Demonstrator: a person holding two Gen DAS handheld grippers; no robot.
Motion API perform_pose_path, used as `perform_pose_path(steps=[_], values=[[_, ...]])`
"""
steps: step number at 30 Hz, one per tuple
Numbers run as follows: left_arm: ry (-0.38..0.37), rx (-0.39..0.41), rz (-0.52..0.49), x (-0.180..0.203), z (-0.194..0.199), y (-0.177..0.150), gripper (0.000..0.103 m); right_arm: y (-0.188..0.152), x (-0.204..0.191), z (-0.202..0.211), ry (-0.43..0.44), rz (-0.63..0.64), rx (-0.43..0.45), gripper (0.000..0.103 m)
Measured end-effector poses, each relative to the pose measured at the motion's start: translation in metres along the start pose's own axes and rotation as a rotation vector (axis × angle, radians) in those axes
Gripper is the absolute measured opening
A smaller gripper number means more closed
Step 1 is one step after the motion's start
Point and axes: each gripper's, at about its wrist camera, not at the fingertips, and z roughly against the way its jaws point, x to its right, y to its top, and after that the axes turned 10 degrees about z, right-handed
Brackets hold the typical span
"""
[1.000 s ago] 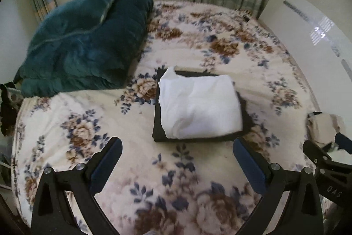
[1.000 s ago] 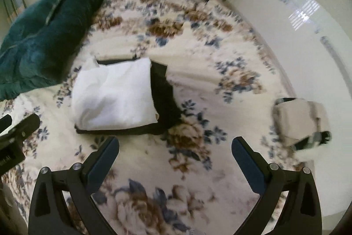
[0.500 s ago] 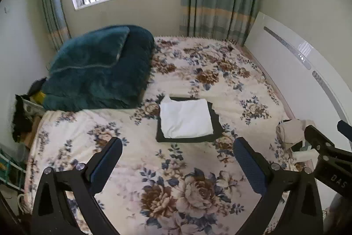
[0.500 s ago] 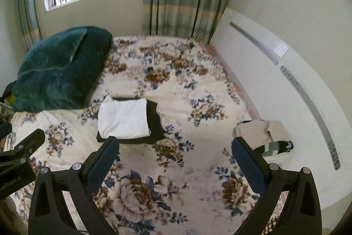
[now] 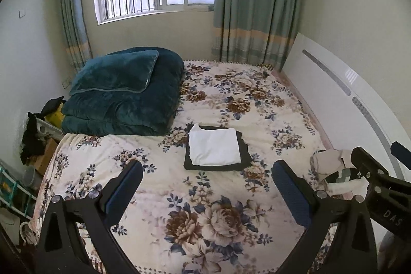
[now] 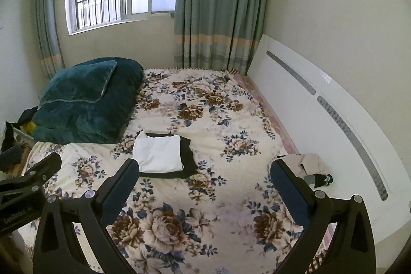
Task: Fold small clothes
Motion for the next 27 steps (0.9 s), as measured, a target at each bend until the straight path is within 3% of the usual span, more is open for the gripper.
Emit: perform_pose_path(steps=[10, 27], values=[[0.008, 0.021, 0.003, 0.0, 0.019, -0.006, 0.103, -0.007, 0.002, 0.024, 0.008, 0.003, 0.005, 0.103], [0.037, 0.048, 0.03, -0.006, 0.025, 0.0, 0.103, 0.007, 0.0, 0.023, 0.038, 0.027, 0.025, 0.103]])
